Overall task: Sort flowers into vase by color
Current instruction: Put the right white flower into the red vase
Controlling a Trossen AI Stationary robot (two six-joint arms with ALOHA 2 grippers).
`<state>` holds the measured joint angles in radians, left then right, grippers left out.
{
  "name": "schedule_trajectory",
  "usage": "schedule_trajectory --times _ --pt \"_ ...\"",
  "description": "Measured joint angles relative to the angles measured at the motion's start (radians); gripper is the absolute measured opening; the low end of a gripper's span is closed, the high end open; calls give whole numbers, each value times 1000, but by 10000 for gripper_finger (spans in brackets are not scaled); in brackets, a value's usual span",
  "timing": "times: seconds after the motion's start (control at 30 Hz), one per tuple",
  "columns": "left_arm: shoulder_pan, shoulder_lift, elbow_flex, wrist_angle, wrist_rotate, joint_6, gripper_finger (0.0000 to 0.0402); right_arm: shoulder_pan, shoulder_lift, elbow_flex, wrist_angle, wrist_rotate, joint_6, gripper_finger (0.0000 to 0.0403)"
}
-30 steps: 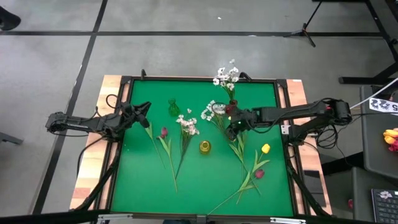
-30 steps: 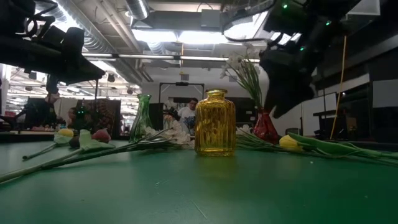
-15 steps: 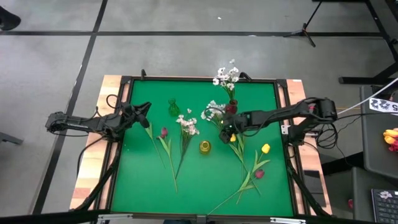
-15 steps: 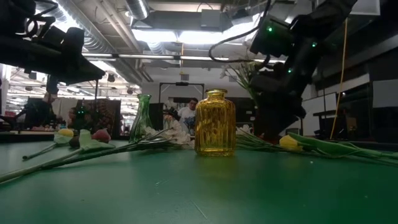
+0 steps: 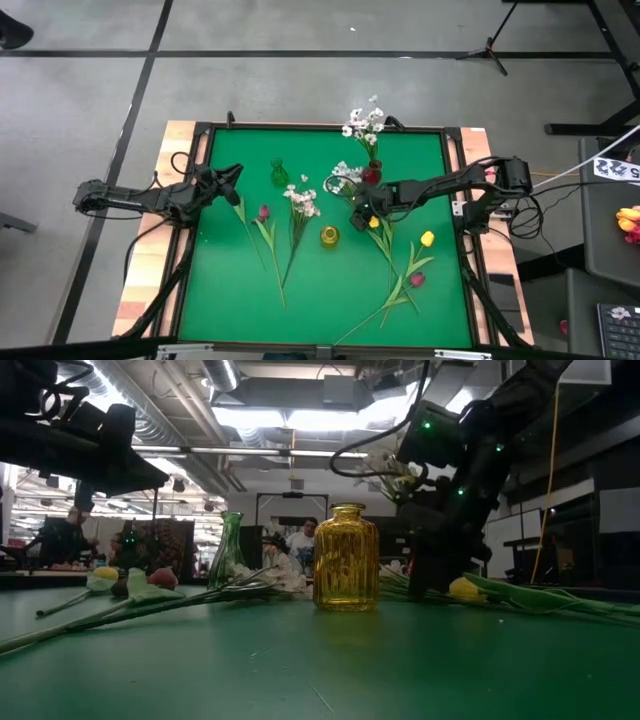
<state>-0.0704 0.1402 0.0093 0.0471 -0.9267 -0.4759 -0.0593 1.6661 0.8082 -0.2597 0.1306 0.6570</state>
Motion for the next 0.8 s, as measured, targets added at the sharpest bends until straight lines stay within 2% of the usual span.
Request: schedule_trajectory --times 0.23,0.3,0.47,0.6,0.8 --pt "0 0 0 0 0 0 61 -2 1 -1 -12 -1 -2 53" --pt "0 0 0 0 0 0 61 -2 1 -1 -7 -8 -7 18" --pt "0 0 0 0 0 4 61 -2 2 -1 -2 -13 -7 26" --pt "0 0 0 0 0 4 61 -1 2 -2 21 -13 -12 10" --pt "0 0 0 0 0 4 61 1 1 45 24 18 -60 11"
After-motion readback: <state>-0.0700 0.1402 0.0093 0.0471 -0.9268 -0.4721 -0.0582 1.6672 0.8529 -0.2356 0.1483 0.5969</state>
